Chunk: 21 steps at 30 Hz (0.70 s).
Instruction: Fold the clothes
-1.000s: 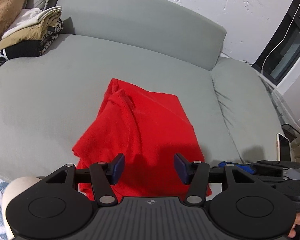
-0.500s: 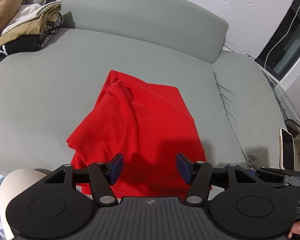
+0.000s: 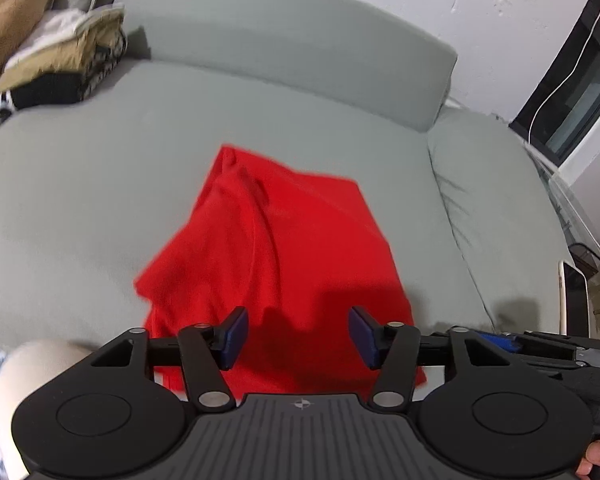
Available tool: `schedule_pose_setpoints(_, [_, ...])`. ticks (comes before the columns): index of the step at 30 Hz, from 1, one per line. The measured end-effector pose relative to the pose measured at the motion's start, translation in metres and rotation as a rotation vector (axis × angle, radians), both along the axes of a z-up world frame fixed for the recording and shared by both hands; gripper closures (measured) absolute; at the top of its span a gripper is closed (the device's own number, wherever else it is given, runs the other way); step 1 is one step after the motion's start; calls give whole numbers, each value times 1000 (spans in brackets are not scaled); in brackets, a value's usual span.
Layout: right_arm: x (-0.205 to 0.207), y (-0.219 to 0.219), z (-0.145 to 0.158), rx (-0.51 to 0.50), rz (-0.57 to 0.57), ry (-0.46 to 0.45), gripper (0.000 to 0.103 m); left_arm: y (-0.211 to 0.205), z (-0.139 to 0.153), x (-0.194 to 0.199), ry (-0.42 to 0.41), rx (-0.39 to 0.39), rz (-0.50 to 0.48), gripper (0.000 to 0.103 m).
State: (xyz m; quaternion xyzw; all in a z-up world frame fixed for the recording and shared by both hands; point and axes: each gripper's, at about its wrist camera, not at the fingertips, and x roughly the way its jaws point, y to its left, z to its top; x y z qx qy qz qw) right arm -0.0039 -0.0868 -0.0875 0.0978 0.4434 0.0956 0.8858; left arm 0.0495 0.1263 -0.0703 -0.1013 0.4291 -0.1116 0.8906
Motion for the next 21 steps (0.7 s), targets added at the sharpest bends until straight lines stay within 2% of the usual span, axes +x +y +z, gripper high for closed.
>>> schedule_pose_setpoints(1, [4, 3, 1, -15, 13, -14, 80, -1, 1, 2, -25, 17, -3, 57])
schedule_pose_setpoints(3, [13, 11, 2, -46, 30, -33, 80, -5, 0, 9, -56, 53, -37, 73])
schedule_pose_setpoints(6, [27, 26, -4, -85, 80, -42, 77, -11, -12, 19, -25, 119, -71, 87])
schedule_pose_setpoints(8, [33, 36, -12, -129, 109, -50, 77, -6, -28, 23, 25, 195, -19, 95])
schedule_pose_setpoints(9, [34, 39, -18, -150, 120, -42, 77, -1, -36, 24, 53, 225, 13, 94])
schedule_pose_setpoints(11, [33, 38, -34, -192, 140, -17, 79, 13, -48, 22, 71, 177, 29, 90])
schedule_pose_setpoints(13, [24, 32, -39, -219, 148, -19, 80, 19, -46, 20, 80, 159, 35, 90])
schedule_pose_setpoints(15, [17, 22, -41, -246, 141, 17, 72, 25, -45, 19, 94, 135, 45, 90])
schedule_pose_setpoints(16, [13, 15, -42, -240, 132, 36, 68, 28, -44, 18, 101, 122, 51, 90])
schedule_pose_setpoints(19, [7, -15, -37, -156, 46, 94, 68, 36, -39, 12, 120, 96, 50, 91])
schedule_pose_setpoints(21, [1, -29, -31, -155, 1, 90, 68, 41, -34, 4, 125, 93, 36, 90])
